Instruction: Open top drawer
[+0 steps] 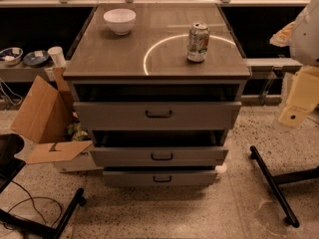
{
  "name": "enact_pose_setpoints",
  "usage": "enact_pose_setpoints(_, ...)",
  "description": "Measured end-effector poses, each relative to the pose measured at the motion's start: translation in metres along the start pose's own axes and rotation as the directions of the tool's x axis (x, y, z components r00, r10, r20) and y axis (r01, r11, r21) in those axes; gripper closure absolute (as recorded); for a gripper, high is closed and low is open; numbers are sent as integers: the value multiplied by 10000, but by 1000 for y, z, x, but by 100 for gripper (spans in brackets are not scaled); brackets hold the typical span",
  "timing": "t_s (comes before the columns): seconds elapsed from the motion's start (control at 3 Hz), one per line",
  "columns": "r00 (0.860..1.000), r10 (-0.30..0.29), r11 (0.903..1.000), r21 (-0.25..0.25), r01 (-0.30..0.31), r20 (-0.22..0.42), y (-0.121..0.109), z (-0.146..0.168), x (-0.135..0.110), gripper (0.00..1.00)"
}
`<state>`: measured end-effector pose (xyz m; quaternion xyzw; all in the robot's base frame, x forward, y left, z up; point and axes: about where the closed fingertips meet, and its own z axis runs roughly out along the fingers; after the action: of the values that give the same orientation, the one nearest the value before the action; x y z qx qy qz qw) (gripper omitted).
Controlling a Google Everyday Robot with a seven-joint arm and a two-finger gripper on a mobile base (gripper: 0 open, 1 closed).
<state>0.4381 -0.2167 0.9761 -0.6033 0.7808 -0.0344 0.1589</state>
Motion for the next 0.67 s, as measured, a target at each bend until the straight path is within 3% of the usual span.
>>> enact_pose_setpoints(0.33,10000,0,10000,0,0,0,0,0,0,0)
enact_pose_setpoints(0.67,9988,-457,9985,-295,461,152,-12,28,-14,0)
